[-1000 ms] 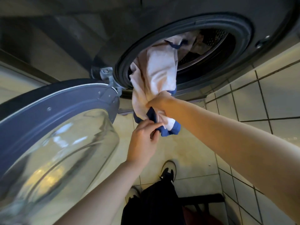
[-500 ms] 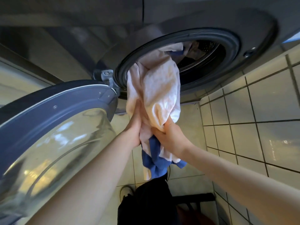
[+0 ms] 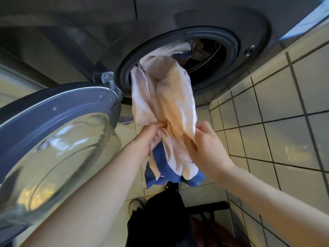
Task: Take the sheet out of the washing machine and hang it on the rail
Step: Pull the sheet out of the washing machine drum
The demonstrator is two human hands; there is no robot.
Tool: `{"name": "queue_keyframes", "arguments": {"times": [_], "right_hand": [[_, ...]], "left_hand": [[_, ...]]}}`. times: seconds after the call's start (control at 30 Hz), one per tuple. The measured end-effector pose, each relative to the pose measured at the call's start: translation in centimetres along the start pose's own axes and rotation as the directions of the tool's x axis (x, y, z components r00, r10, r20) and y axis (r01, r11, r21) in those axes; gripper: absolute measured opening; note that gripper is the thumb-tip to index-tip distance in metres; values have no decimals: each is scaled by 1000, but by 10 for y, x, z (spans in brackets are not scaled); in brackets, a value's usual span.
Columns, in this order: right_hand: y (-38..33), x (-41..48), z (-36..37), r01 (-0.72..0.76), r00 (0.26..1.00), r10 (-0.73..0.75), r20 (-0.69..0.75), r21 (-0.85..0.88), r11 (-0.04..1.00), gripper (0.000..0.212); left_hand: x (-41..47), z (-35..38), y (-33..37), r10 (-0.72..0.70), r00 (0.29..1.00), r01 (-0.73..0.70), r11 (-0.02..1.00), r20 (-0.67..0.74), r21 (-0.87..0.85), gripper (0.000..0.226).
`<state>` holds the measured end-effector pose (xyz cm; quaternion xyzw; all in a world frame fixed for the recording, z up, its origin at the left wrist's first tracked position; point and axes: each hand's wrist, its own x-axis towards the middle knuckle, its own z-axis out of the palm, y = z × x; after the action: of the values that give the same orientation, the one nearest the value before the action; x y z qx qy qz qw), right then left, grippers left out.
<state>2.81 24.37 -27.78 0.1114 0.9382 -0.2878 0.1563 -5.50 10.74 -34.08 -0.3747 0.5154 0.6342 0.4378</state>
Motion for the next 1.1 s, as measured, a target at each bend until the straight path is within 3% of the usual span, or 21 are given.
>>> {"name": "queue_keyframes", "arguments": {"times": [0.07,0.13,0.2,0.27,0.3,0.37,0.4,0.47,0.53,0.6,0.67,0.73,0.77,0.83,0.9,1.0,1.03,1.1], "right_hand": [[-4,-5,1,125,977,-64,204,-302,945,16],[-12,-14,10,245,903,-14,430,-486,839,36],[-16,-22,16,399,840,-103,533,-476,784,30],[-13,-28,24,527,794,-285,536,-375,763,18],[-10,-30,22,491,817,-321,479,-284,824,18],[-3,-25,11,178,893,-155,422,-15,984,41],[1,-21,7,-22,895,-20,445,89,996,54],[11,-6,4,-223,923,138,360,209,952,67],[20,12,9,-414,897,294,330,397,819,62],[23,28,19,-613,787,360,501,573,544,63],[19,40,25,-699,715,234,659,663,269,70],[8,49,32,-665,744,52,666,731,155,77],[0,53,36,-643,761,13,649,752,143,78],[-21,58,46,-620,782,75,619,761,189,84],[-45,56,61,-644,761,134,635,714,276,111],[-70,46,85,-708,705,283,650,619,340,135],[-76,44,90,-716,698,338,631,618,325,133],[-81,40,94,-713,692,453,563,630,306,120]], "left_hand": [[-6,-1,1,-39,990,59,988,138,-141,37],[-13,3,0,-36,972,65,991,232,-117,58],[-18,9,-6,-27,980,11,997,197,82,65],[-23,12,-11,-2,998,-16,966,70,260,55],[-23,8,-13,41,999,-38,946,-3,323,44],[-23,-4,-15,93,993,-65,939,-67,338,31],[-24,-10,-15,93,993,-63,946,-80,319,31],[-30,-18,-13,106,988,-64,943,-113,327,31],[-37,-24,-15,125,984,-74,934,-126,351,33],[-46,-30,-19,149,983,-103,929,-104,355,40],[-56,-33,-27,176,982,-143,922,-62,359,48],[-63,-36,-38,180,983,-143,887,-44,440,57],[-67,-37,-43,201,977,-130,822,-68,554,61],[-72,-45,-54,321,943,-138,620,-88,772,78],[-81,-52,-67,418,907,-154,444,-52,883,93],[-94,-59,-91,588,808,-126,103,42,987,77],[-96,-64,-96,621,778,-149,33,97,988,72],[-106,-73,-103,623,755,-280,19,207,960,74]]}}
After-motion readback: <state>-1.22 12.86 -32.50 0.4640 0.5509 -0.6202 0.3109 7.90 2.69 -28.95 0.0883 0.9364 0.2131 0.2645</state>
